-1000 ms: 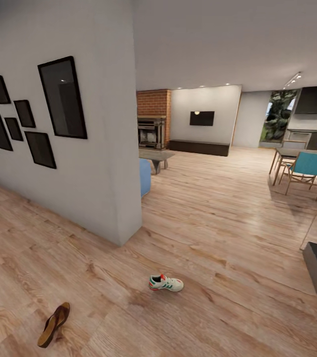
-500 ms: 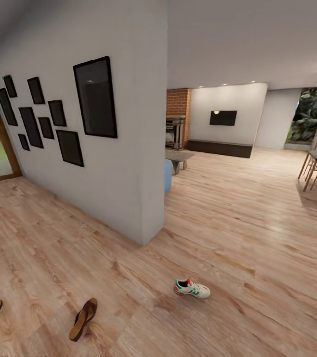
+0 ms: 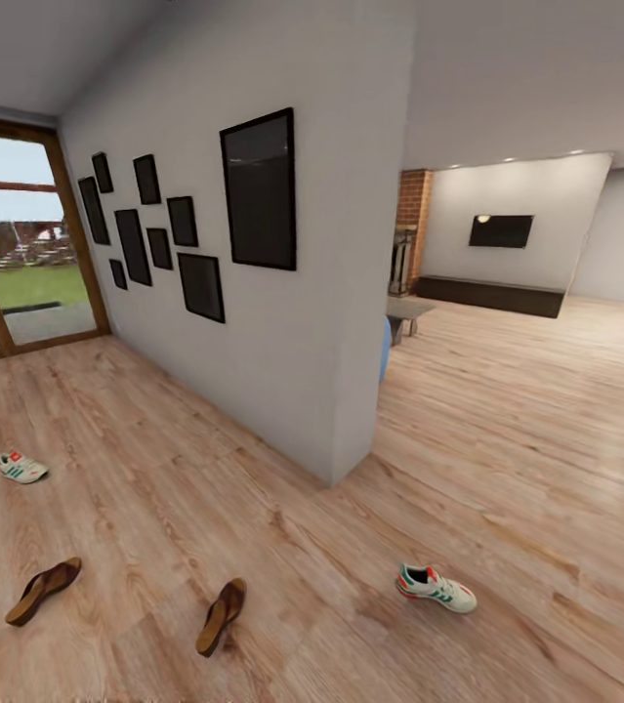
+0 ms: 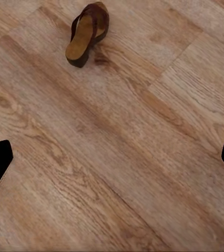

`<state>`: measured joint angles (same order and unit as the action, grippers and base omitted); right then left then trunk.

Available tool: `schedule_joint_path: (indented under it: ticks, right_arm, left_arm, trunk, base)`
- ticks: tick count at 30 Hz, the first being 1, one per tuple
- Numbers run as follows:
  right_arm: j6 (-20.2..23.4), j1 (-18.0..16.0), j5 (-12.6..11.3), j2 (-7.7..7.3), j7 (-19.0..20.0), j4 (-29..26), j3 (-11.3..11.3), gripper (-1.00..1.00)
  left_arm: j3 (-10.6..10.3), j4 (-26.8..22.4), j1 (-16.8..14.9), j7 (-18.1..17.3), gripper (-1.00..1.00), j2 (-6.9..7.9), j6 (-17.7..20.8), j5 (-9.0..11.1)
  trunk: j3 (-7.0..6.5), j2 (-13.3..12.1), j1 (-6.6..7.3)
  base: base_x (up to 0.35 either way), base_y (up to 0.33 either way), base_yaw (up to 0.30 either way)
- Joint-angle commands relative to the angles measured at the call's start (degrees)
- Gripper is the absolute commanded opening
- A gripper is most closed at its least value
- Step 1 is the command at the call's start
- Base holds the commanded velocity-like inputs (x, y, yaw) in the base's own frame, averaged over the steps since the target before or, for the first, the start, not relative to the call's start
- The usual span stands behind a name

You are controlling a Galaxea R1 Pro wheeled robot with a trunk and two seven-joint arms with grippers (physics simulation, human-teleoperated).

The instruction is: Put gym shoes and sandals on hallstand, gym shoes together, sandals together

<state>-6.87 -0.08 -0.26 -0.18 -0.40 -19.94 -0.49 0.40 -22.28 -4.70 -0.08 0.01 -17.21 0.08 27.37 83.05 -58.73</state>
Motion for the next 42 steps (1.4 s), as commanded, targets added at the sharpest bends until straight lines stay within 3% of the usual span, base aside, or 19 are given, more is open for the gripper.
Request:
schedule_joint_path:
  ticks: [1,7,29,42]
  right_arm:
    - [-0.2,0.0,0.0,0.00,0.0,0.0,0.0,1.00]
    - [-0.2,0.0,-0.1,-0.16,0.0,-0.1,0.0,1.00]
    - [-0.2,0.0,0.1,-0.02,0.0,0.1,-0.1,1.00]
    - [-0.2,0.0,0.1,0.00,0.0,0.1,-0.1,1.00]
  left_arm:
    - [0.0,-0.4,0.0,0.0,1.00,-0.02,-0.2,0.0]
    - [0.1,-6.1,-0.1,0.1,1.00,-0.09,-0.2,0.1]
    - [0.4,-5.9,-0.1,0.2,1.00,0.23,-0.1,0.4]
    - [0.4,-5.9,-0.1,0.2,1.00,0.26,-0.1,0.4]
  trunk:
    - [0.08,0.0,0.00]
    - [0.19,0.0,0.00]
    - [0.23,0.0,0.00]
    - [0.23,0.0,0.00]
  base:
    - [0.013,0.033,0.283]
    - [0.006,0.008,0.249]
    - [0.081,0.080,0.018]
    - [0.099,0.279,0.000]
